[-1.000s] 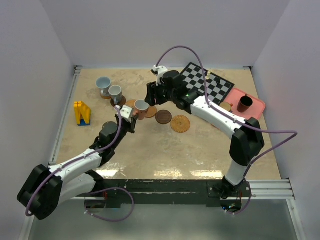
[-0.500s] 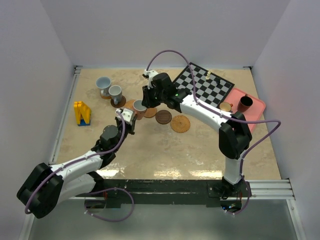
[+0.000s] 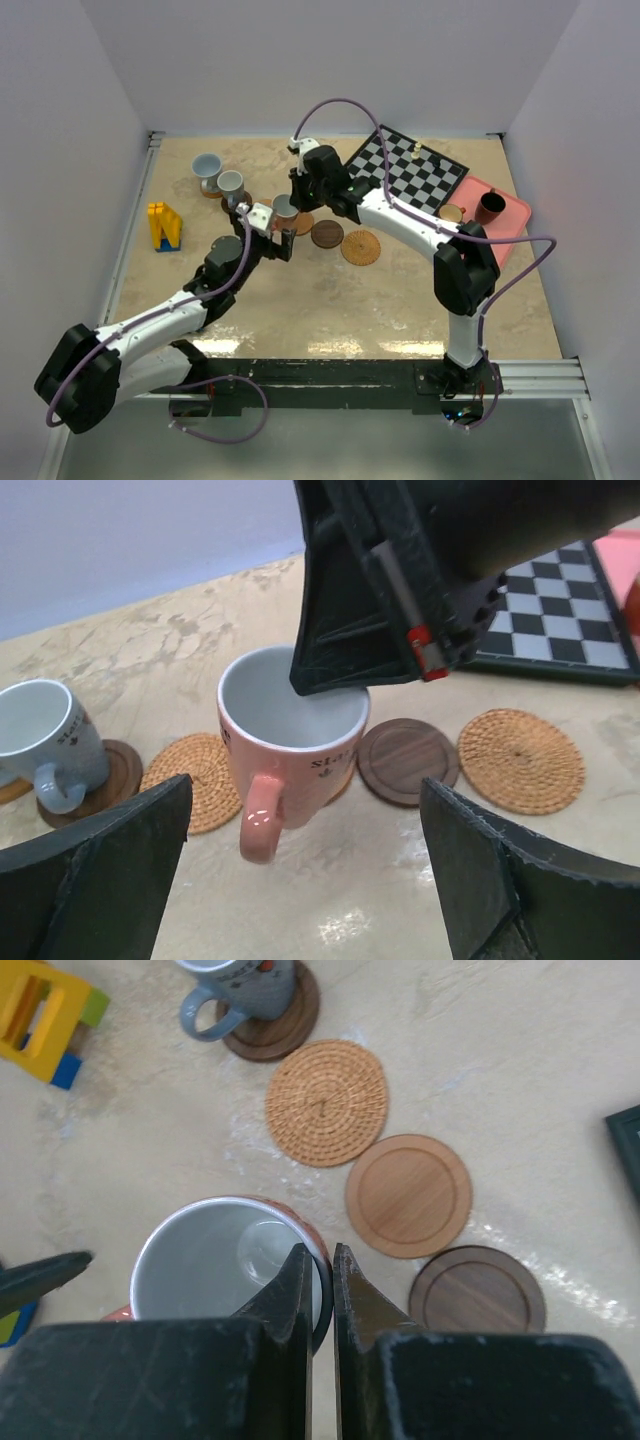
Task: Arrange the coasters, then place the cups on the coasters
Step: Place the cup on the coaster.
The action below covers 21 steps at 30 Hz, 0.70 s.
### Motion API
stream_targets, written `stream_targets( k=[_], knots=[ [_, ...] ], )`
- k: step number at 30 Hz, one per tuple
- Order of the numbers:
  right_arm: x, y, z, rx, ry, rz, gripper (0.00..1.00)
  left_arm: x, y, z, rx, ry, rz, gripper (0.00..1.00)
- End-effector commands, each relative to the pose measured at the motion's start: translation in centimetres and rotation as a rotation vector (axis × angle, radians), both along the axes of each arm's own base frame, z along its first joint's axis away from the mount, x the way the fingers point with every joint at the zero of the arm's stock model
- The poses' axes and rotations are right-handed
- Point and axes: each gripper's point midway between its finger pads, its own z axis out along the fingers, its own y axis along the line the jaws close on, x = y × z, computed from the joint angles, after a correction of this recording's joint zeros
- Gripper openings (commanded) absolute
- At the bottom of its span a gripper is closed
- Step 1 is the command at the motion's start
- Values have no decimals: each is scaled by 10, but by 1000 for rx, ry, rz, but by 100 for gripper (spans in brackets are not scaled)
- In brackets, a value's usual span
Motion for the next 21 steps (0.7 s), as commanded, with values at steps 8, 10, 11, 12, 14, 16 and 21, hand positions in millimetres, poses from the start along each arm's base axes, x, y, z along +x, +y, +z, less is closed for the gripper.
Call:
stream_targets(
  k=[8,10,11,12,14,16,21],
  knots=[
    [59,1,99,-59,-398,5,0,-40,-28,82,-53,134,-329,100],
    [61,9,97,-90,-438,88,0,-25,13,87,-80,163,-250,100],
    [62,14,94,-107,-449,121,0,-17,34,94,-102,152,-205,100],
    [64,17,92,-120,-462,154,0,-10,51,97,-117,151,-168,100],
    [64,29,84,-138,-469,234,0,0,77,104,-139,151,-113,100],
    [63,38,80,-150,-483,309,0,9,97,111,-180,133,-63,100],
    [63,53,72,-171,-526,435,0,32,117,110,-226,133,11,100]
  ],
)
